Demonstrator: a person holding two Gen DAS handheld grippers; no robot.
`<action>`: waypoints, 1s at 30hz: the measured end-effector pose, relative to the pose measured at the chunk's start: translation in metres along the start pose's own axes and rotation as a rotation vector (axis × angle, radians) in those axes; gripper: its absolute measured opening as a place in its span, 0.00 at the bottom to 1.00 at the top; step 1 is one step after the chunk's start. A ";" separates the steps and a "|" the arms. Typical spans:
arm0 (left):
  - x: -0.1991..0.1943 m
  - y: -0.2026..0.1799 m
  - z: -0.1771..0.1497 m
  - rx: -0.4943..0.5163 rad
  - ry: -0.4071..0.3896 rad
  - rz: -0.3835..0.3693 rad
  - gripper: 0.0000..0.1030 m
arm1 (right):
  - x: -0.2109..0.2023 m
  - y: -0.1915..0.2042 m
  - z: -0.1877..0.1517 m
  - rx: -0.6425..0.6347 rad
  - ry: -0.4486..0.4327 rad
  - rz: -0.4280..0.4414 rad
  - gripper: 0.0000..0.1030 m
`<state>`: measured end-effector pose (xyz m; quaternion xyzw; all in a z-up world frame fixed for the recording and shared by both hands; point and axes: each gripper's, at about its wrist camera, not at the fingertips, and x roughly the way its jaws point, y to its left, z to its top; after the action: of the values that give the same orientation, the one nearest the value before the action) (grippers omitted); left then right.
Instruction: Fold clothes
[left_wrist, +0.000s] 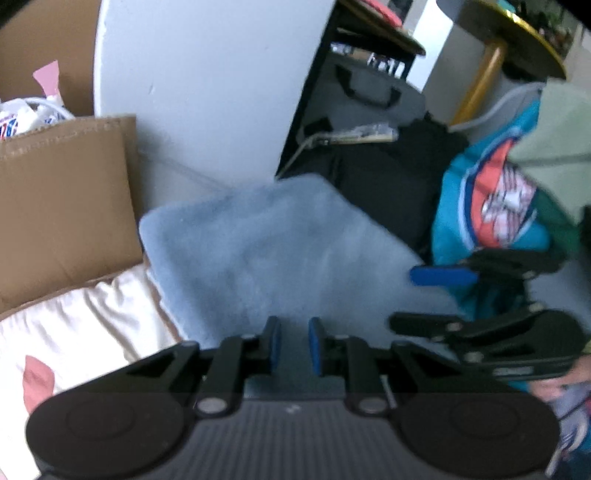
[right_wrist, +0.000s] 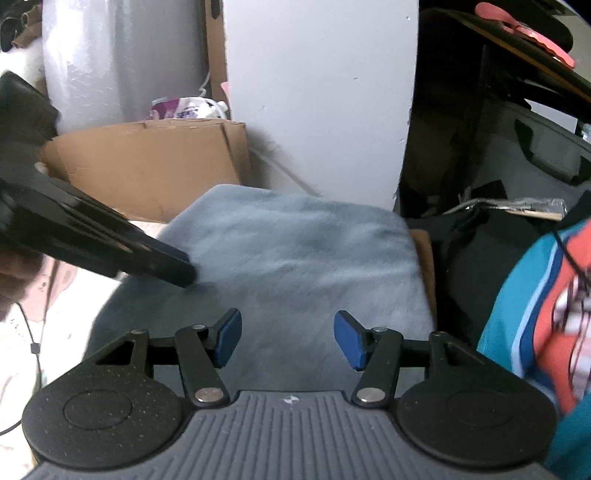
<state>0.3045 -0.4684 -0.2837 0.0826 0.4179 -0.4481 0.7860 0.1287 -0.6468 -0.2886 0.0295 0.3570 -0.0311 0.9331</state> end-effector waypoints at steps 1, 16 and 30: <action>0.001 0.001 -0.003 0.003 -0.008 0.004 0.17 | 0.000 0.003 -0.004 0.003 0.012 0.004 0.60; -0.038 -0.003 -0.006 -0.040 0.086 0.013 0.14 | -0.013 0.018 -0.005 0.178 0.063 -0.045 0.61; -0.113 -0.008 -0.002 -0.158 0.092 0.047 0.86 | -0.067 0.009 0.015 0.410 0.179 -0.126 0.97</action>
<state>0.2694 -0.3999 -0.2001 0.0506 0.4855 -0.3908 0.7804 0.0901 -0.6362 -0.2322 0.1988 0.4255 -0.1586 0.8685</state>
